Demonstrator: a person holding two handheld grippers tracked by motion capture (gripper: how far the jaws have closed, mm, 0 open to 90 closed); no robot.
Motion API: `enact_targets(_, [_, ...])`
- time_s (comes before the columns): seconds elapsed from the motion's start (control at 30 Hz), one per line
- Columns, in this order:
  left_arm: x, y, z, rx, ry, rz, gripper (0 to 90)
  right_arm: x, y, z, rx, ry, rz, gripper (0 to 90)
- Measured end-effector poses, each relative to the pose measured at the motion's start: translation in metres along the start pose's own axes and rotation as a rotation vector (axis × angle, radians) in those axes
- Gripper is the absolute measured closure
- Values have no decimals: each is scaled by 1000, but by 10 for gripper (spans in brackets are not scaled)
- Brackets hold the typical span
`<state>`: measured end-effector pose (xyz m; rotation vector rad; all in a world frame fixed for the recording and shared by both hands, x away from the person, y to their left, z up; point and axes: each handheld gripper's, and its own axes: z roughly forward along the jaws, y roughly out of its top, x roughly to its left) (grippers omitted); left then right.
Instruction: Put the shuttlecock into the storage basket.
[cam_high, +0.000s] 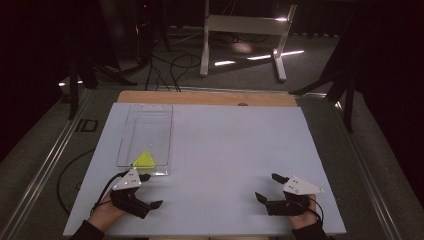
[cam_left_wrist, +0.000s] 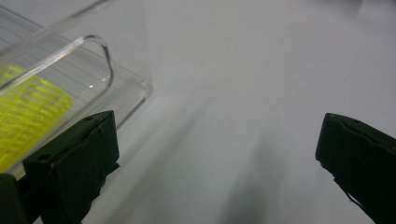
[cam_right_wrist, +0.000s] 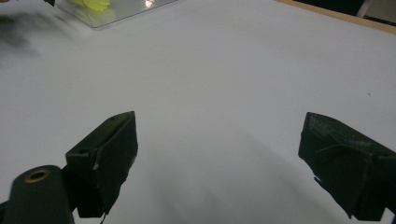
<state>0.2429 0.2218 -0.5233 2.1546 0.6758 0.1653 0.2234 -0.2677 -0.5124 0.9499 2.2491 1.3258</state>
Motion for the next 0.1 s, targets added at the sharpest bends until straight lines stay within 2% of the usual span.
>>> enact_targets(0.1, [-1, 0, 1, 12, 5, 2, 4, 0, 0, 0, 5, 2, -4, 117])
